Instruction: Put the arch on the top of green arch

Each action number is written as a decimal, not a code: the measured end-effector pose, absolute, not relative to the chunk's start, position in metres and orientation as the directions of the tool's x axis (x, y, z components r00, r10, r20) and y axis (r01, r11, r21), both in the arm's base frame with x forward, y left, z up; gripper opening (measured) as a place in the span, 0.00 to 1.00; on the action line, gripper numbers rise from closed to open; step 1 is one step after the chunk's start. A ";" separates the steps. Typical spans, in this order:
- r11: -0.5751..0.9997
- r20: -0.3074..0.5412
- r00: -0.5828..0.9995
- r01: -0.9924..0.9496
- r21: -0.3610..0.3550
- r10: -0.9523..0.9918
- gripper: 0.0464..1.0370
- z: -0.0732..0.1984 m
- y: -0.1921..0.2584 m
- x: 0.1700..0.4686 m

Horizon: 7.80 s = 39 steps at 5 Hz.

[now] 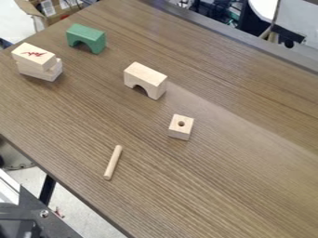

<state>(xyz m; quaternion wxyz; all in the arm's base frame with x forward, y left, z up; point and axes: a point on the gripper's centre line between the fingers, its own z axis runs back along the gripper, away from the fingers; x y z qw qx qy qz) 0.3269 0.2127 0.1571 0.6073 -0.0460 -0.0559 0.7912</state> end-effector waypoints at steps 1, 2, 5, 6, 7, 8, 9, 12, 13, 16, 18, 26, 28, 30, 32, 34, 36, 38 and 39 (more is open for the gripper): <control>-0.259 -0.020 -0.259 -0.960 -0.103 0.966 0.96 0.141 0.212 0.326; -0.221 -0.025 -0.220 -0.974 -0.045 0.975 0.96 0.126 0.200 0.322; -0.169 -0.004 -0.168 -0.984 -0.050 0.986 0.96 0.138 0.198 0.328; -0.164 -0.026 -0.164 -0.986 -0.015 0.986 0.96 0.119 0.182 0.327; -0.127 -0.018 -0.127 -0.992 0.013 0.992 0.96 0.106 0.155 0.336; -0.107 -0.019 -0.108 -0.994 0.030 0.994 0.96 0.093 0.136 0.338; -0.118 -0.012 -0.119 -0.992 0.049 0.993 0.96 0.078 0.115 0.337; -0.129 0.023 -0.127 -0.982 0.136 0.992 0.96 0.054 0.084 0.321; -0.142 0.022 -0.141 -0.979 0.148 0.990 0.96 0.048 0.083 0.315; -0.201 0.005 -0.203 -0.971 0.129 0.979 0.53 0.038 0.082 0.312; -0.178 -0.014 -0.179 -0.983 0.046 0.984 0.53 0.089 0.100 0.331; -0.173 -0.051 -0.174 -0.984 0.036 0.983 0.53 0.115 0.224 0.344; -0.158 -0.022 -0.159 -0.986 0.054 0.987 0.53 0.103 0.236 0.345; -0.158 0.002 -0.159 -0.985 0.074 0.987 0.53 0.096 0.242 0.345; -0.161 0.026 -0.159 -0.985 0.066 0.987 0.53 0.093 0.246 0.345; -0.160 0.029 -0.158 -0.983 0.094 0.987 0.53 0.080 0.241 0.342; -0.156 0.032 -0.153 -0.982 0.103 0.988 0.53 0.074 0.237 0.341; -0.131 0.046 -0.127 -0.983 0.127 0.991 0.88 0.074 0.229 0.341; -0.135 0.054 -0.129 -0.982 0.130 0.990 0.97 0.074 0.229 0.342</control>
